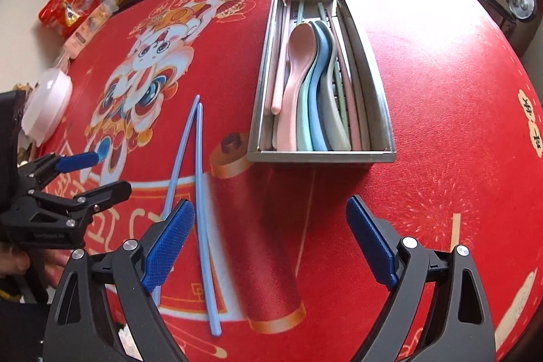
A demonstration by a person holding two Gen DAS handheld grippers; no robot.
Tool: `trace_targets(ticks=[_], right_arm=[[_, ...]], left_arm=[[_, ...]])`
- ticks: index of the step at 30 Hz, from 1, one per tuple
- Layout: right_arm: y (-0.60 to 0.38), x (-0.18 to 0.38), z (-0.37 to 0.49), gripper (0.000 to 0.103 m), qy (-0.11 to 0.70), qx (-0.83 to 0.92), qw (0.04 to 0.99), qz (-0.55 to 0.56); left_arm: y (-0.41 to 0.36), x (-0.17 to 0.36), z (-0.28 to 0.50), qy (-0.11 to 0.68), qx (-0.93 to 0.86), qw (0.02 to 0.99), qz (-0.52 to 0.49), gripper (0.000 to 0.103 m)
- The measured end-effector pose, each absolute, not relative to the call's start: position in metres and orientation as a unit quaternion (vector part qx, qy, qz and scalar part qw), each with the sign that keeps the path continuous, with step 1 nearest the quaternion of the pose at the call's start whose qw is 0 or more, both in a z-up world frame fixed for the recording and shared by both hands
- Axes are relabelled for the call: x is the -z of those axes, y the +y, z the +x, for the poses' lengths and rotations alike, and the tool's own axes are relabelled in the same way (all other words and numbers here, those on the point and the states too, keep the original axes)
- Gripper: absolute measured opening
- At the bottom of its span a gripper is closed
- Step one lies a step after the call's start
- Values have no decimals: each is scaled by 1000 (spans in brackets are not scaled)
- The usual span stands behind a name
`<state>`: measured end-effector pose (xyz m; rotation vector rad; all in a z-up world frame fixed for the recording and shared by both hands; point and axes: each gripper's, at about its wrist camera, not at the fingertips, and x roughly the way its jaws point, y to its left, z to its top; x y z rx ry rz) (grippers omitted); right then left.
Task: Organize utensils
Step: 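Move both tools back over the two blue chopsticks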
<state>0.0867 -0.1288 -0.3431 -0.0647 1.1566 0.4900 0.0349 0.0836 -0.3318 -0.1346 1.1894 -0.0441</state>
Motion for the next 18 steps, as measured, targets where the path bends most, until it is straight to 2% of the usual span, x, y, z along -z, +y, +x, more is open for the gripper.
trace_targets(ticks=[7,14,16,17,18], right_arm=[[-110,358,78,88,565,-239,787,-69],[-95,364,76,87,551,-253,791,-87],[-90,367,75,82,549,-258,789,-94],[-89,368,75,74,550,-259,788,-97],[-87,369,75,73,551,-257,788,-100]], left_arm=[[94,335,30,565,5,820,-85,97],[88,339,27,571,7,817,-80,97],[91,341,26,574,1,815,-83,97],[92,341,25,575,-1,814,-85,97],[93,342,25,576,-3,813,-87,97]])
